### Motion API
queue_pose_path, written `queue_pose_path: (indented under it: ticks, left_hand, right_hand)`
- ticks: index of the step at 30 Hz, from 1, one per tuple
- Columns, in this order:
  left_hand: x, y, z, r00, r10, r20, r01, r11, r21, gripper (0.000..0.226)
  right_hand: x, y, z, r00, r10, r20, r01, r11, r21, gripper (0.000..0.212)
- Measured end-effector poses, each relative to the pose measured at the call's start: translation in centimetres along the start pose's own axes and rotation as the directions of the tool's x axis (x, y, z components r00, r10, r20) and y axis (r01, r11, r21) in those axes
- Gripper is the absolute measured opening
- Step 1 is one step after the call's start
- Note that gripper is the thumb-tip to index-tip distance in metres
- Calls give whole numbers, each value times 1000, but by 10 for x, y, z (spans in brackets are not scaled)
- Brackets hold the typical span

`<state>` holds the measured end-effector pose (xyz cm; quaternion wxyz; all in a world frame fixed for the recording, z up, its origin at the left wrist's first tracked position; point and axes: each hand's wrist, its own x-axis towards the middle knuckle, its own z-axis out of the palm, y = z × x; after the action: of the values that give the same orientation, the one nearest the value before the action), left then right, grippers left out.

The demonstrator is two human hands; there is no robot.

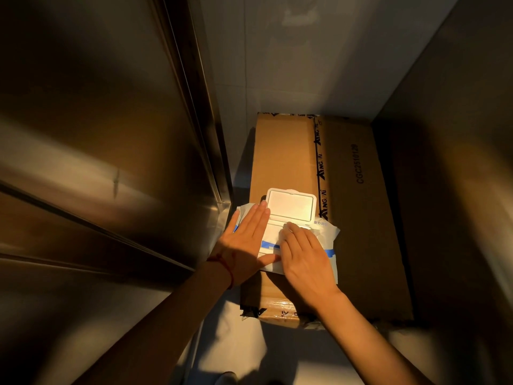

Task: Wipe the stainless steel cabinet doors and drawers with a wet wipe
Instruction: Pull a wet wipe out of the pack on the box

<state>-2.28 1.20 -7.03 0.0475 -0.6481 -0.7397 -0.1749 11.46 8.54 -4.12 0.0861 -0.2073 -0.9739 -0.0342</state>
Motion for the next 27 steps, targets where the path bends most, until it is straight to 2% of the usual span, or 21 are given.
queue_pose_path:
  ticks: [6, 12, 16, 20, 27]
  left_hand:
    - [0, 3, -4, 1000, -5, -8, 5, 1000, 9, 77]
    - [0, 5, -6, 999, 3, -48, -5, 1000, -28, 70]
    - [0, 3, -4, 997, 21, -70, -20, 1000, 14, 55]
    - [1, 4, -4, 999, 4, -35, -2, 999, 39, 72]
    - [0, 3, -3, 1000, -6, -27, 8, 998, 61, 76]
  right_hand:
    - [-3, -6, 5, 996, 91, 12, -90, 996, -22, 63]
    - [-1, -14, 7, 993, 121, 2, -121, 992, -18, 60]
    - [-1, -12, 9, 992, 122, -21, -122, 993, 1, 63]
    - [0, -10, 9, 993, 101, -55, -100, 995, 26, 62]
    - [-1, -6, 10, 990, 44, -136, -40, 999, 28, 59]
